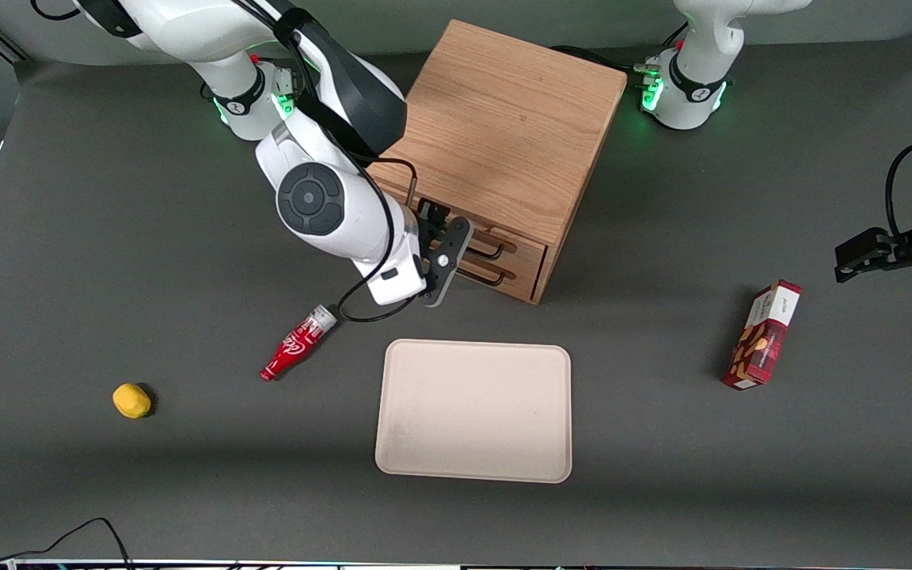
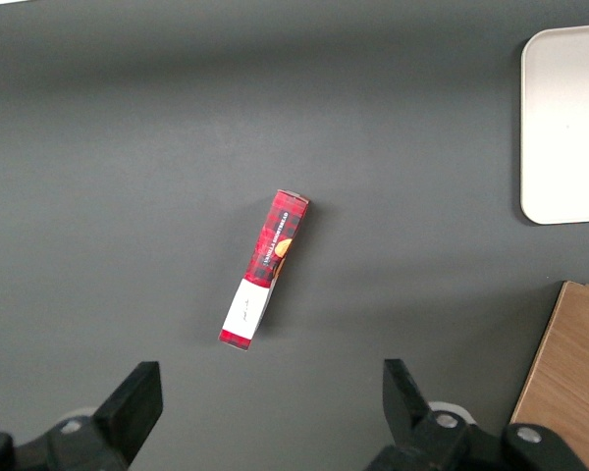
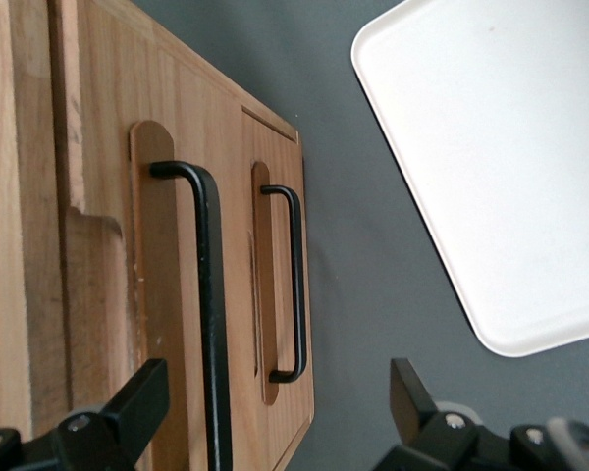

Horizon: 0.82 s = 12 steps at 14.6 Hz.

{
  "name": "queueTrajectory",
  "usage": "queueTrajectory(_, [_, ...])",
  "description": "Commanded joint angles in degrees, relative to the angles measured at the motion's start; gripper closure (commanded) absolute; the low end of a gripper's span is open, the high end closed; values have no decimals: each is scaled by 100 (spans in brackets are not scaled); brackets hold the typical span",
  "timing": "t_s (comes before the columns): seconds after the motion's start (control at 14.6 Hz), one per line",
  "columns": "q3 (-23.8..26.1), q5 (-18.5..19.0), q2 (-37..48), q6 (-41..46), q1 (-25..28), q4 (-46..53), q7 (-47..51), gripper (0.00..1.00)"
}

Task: Open upper drawer
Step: 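Lower the open right gripper around the upper drawer handle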

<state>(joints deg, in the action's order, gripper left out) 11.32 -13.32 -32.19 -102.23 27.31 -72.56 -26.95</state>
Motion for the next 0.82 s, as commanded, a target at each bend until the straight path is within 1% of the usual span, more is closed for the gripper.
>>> queueTrajectory(0.0, [37, -153, -208, -200, 2, 119, -179, 0])
queueTrajectory(0.21, [46, -162, -358, -323, 28, 84, -197, 0])
queueTrajectory(0.48, [152, -180, -481, -710, 20, -57, -364, 0])
queueTrajectory(0.75, [152, -162, -525, -719, 2, -48, -434, 0])
